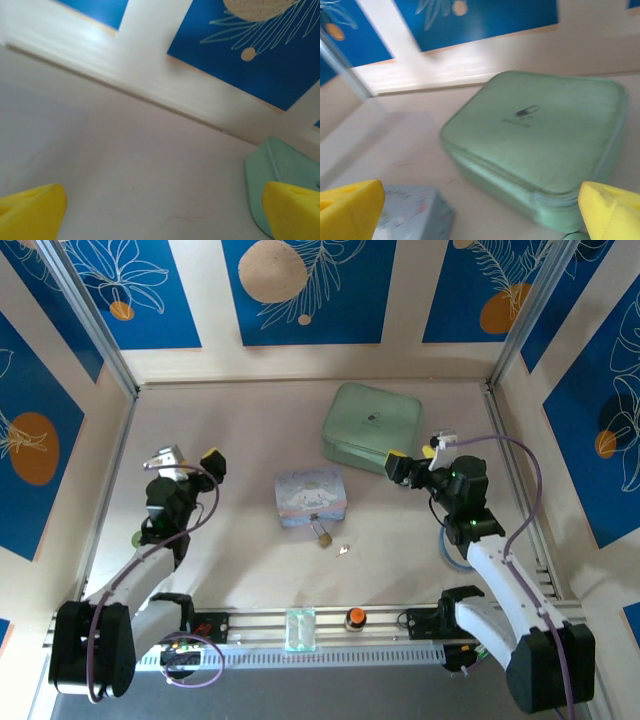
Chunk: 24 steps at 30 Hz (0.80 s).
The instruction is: Unlock the padlock with the key
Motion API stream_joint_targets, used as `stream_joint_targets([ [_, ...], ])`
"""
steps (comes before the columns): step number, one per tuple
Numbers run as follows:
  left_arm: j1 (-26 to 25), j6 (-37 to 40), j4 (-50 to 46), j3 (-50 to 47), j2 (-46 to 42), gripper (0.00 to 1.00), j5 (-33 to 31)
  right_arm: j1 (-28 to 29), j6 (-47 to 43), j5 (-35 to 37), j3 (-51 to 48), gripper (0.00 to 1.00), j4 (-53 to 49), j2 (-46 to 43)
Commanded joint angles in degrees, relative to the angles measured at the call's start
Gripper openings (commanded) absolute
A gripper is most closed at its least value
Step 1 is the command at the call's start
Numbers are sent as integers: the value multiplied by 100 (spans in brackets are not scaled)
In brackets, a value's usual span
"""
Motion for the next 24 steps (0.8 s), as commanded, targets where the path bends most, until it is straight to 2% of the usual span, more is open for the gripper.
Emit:
stream_joint_targets([
  [1,1,-1051,-1074,298,-155,99,1000,346,639,-830,141,96,-1305,-92],
  [3,-163,-1260,-1760,359,-355,99,1164,858,665,-557,94,92,-1909,-72],
  [6,-694,-1342,-2307,240,-758,99,1015,1809,650,8,-112,85,-2261,-45],
  [8,-1165,-1309,-2817,240,-1052,99,683,2354,756,324,-304,78,-2229,-11],
  [9,-1429,-1327,-3051,240,-1172,99,496,2590,810,391,-404,72,-2170,14],
  [12,-2053,-1509,-3372,178,-1342,99,208,3100,1036,477,-721,62,-1764,189],
  [16,-2697,-1733,-3384,126,-1294,99,-19,3476,1223,538,-899,54,-1247,713],
  [18,-2985,-1794,-3304,83,-1193,99,-131,3471,1286,469,-890,48,-977,1095],
  [24,-3631,-2037,-2888,55,-680,99,-170,3424,1130,347,-487,43,-706,2151],
])
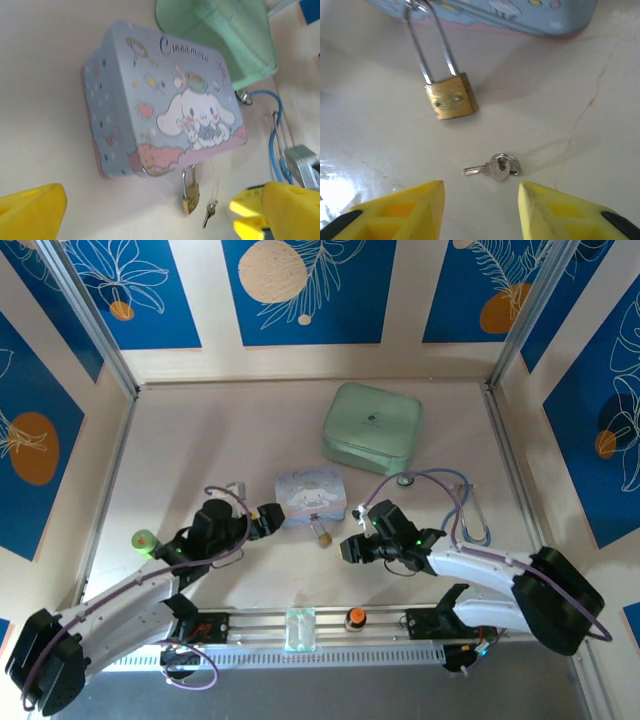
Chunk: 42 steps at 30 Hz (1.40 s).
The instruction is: Unlock the padlock with the key
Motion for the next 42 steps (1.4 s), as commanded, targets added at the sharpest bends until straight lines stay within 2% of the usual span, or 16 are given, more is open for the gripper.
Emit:
stream_joint_targets([
  [1,-312,-201,252,-56,234,99,-216,-42,-63,-33,350,42,309,410],
  [5,-633,-218,332,-63,399,99,-468,-106,-193,32,472,38,276,700],
  [12,-914,-159,420,11,641,99,-751,-319,-300,-83,441,42,377,902],
  [15,-959,-106,423,135,825,99,-743,-414,-360,-370,482,43,590,1060],
  [19,-1045,-60,445,249,995,99,-725,-260,-479,-573,624,42,469,1126],
  [26,-1111,-77,537,209,1062,99,-856,-48,-335,-446,473,39,-201,1009],
  [37,-1120,-58,656,242,1304,99,-831,391,38,-674,339,37,-648,486],
  [42,-1124,-69,682,245,1369,99,-831,521,83,-404,358,38,-1005,303],
])
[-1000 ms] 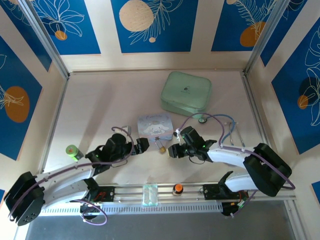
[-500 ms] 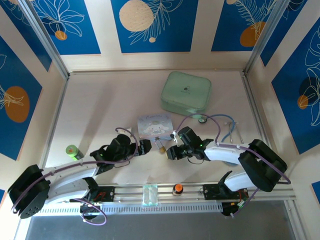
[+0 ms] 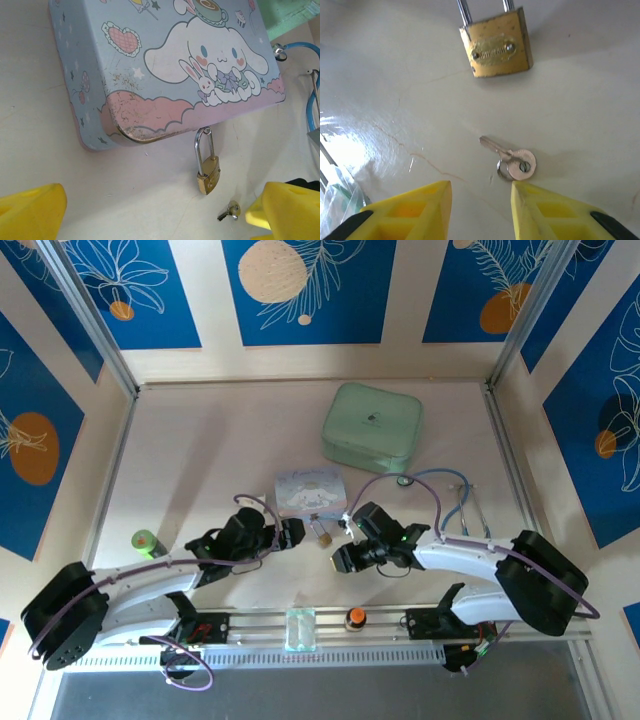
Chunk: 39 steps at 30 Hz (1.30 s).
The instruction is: Unlock the padlock with the key
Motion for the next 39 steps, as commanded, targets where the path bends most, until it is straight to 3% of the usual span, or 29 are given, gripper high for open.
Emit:
stream_joint_targets([
  [1,-69,49,118,133,40,99,-75,56,79,158,-82,39,-406,-203],
  [4,-73,41,127,142,57,99,-68,-56,140,629,11,40,-543,-226],
  [7,-73,44,118,160,67,99,-64,-53,1,953,260,53,-655,-29],
  [17,-73,18,66,160,36,99,-92,305,-639,1096,916,54,-670,935],
  [28,-73,-4,90,186,150,99,-92,805,-853,1422,1228,51,-711,1554],
  [39,-73,-30,92,118,146,99,-171,1031,-835,1317,1344,35,-496,2063],
])
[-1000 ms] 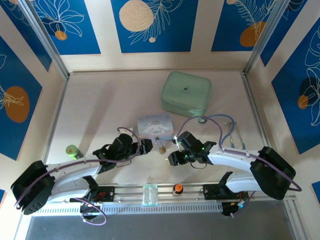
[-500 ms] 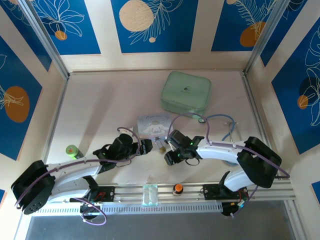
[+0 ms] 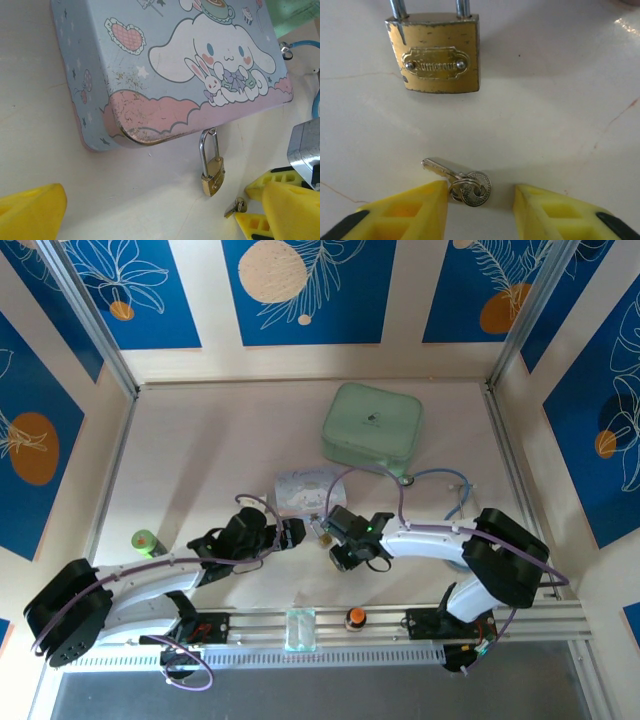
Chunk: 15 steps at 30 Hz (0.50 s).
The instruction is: Unlock the padlock with the key
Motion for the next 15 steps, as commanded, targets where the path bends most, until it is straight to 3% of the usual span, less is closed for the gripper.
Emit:
stream_joint_targets([
  [1,-69,-37,57,94,26,99,-145,177,-73,-883,-146,33,1227,666],
  [9,-69,-45,50,50,16,99,-191,98,-52,-1233,-183,8,1367,722],
  [15,-69,-46,79,17,26,99,-194,-152,196,-1610,-386,0,1599,563],
])
